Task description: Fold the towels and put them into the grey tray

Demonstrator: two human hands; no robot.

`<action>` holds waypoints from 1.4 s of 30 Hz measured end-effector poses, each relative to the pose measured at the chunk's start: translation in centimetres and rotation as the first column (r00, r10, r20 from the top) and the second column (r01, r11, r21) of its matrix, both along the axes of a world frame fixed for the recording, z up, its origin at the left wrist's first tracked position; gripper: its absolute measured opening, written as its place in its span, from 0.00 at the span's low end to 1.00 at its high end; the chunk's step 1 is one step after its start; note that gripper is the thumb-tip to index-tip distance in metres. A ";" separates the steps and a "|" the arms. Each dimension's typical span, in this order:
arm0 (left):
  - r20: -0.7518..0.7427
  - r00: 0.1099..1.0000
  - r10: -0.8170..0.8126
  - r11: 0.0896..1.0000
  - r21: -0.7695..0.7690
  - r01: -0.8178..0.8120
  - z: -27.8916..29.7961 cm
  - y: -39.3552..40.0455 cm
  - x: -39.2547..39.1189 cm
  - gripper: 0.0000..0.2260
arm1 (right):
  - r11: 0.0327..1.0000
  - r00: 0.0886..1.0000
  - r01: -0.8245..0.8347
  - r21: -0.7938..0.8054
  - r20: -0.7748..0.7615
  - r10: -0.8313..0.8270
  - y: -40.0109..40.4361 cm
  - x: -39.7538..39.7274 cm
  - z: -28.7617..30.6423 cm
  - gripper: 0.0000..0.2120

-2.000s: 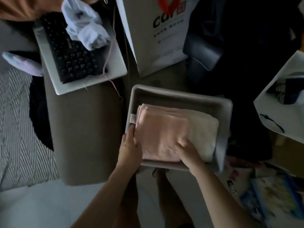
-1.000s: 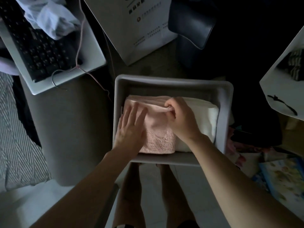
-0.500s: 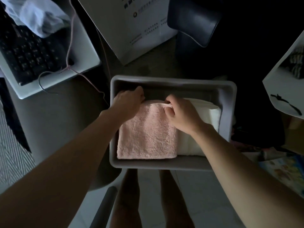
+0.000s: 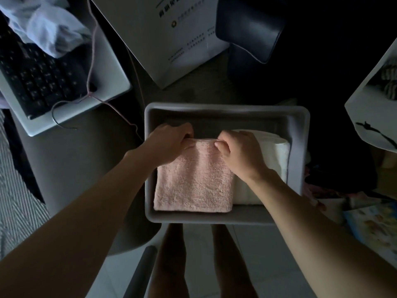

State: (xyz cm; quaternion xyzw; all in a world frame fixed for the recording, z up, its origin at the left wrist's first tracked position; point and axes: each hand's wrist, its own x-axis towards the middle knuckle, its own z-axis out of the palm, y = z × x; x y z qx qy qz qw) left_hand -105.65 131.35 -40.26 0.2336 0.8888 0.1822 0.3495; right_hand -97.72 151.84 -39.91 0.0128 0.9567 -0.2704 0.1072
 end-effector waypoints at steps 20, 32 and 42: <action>-0.357 0.933 0.039 0.980 -0.167 -0.104 -0.7 1.6 3.2 0.13 | 0.974 0.998 0.007 0.225 0.056 -0.020 -1.9 1.2 -1.2 0.14; -0.135 0.984 0.118 0.981 -0.141 -0.137 1.3 -3.6 17.1 0.32 | 0.983 0.947 -0.116 0.140 0.313 0.068 -5.1 13.6 -0.1 0.33; 0.001 0.982 0.189 0.972 -0.146 -0.187 5.8 -2.1 14.0 0.26 | 0.991 0.915 -0.073 0.110 0.402 0.022 -4.8 10.1 3.6 0.33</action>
